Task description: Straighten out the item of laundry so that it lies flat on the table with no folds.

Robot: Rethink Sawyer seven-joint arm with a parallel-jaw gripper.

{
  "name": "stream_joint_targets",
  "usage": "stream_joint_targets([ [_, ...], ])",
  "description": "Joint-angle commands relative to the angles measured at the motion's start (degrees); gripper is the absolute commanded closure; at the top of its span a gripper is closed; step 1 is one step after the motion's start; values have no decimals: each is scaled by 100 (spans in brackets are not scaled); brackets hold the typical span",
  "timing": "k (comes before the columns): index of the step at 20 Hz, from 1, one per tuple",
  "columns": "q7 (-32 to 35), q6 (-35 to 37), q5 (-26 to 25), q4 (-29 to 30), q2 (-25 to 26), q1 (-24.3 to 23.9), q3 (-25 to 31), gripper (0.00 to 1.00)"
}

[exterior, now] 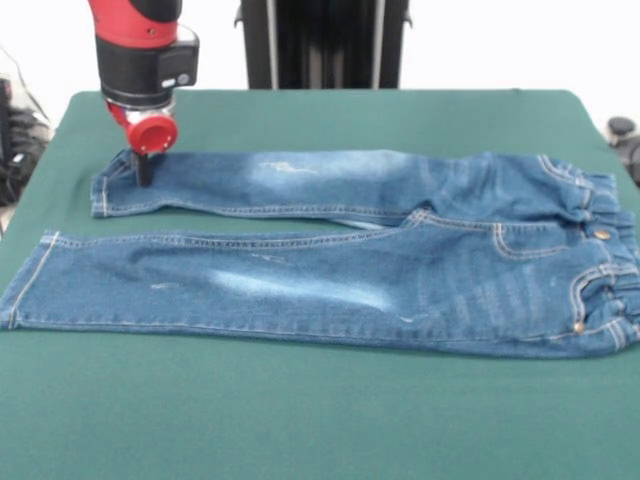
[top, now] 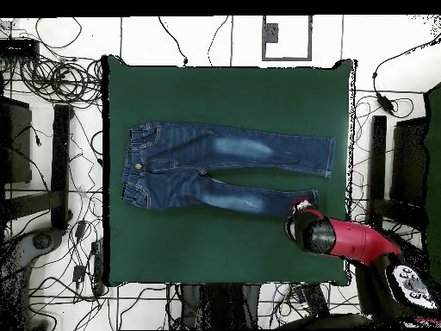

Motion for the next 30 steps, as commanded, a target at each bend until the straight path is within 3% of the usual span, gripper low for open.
stream_joint_targets([
  [1,-266,-178,-465,-252,596,-195,-223,100],
  [17,-308,-12,-495,-116,238,-107,-317,100],
  [22,-481,412,-501,137,-445,-66,-347,100],
  [30,-639,738,-444,358,-1007,-132,-209,100],
])
